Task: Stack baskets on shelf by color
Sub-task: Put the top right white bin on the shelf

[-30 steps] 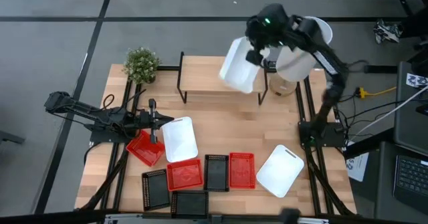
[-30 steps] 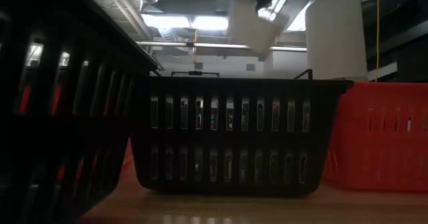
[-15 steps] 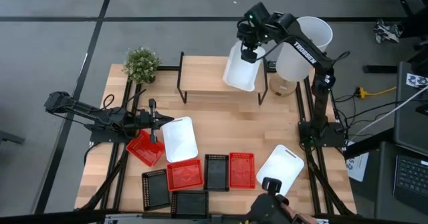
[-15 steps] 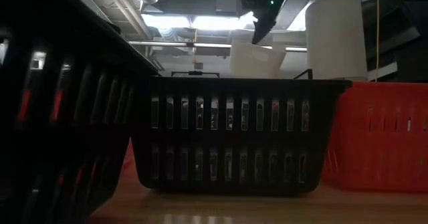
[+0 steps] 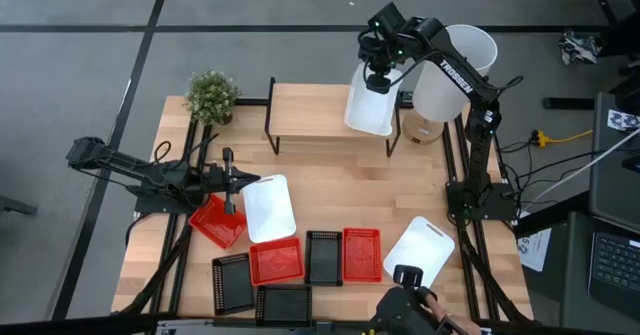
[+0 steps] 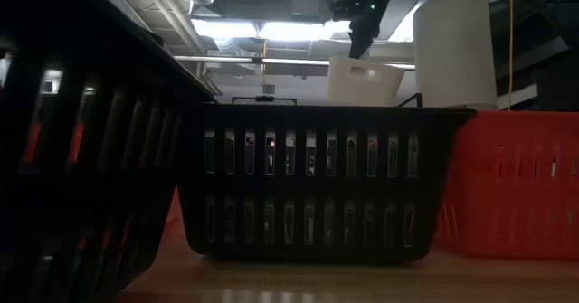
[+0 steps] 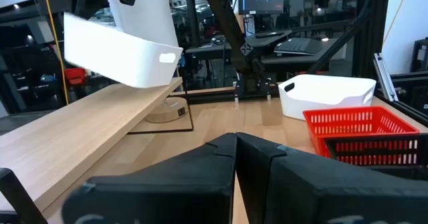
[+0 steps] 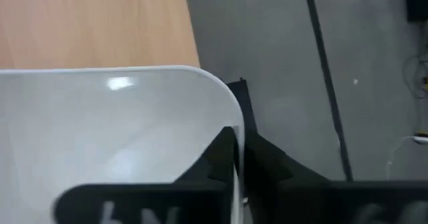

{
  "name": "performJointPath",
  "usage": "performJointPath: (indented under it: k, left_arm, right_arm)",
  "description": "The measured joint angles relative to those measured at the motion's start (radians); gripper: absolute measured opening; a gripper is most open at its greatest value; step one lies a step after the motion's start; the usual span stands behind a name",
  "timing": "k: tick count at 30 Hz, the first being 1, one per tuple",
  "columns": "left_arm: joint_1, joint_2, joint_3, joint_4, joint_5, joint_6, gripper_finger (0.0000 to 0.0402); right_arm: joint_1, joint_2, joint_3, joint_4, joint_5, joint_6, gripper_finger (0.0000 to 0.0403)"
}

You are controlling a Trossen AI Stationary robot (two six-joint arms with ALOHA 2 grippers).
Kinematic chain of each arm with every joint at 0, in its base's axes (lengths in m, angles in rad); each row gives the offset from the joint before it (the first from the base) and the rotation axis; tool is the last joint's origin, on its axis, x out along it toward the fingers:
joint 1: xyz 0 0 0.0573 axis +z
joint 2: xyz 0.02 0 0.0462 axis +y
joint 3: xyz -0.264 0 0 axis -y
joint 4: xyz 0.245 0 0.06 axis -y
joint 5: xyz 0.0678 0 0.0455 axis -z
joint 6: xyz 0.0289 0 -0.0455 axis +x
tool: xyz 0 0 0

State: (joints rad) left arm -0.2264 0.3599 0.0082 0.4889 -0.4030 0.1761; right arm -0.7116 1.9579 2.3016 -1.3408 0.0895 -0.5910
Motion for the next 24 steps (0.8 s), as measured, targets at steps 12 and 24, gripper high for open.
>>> performJointPath:
  k: [12,24]
  left_arm:
    - [0.000,0.000,0.000,-0.001,0.000,0.018,0.0000]
    - [0.000,0.000,0.000,-0.002,0.000,0.018,0.0000]
  right_arm:
    - [0.034,-0.022,-0.001,0.026,-0.077,0.058,0.0122]
    - [0.253,-0.020,-0.126,-0.107,-0.216,0.195,0.0110]
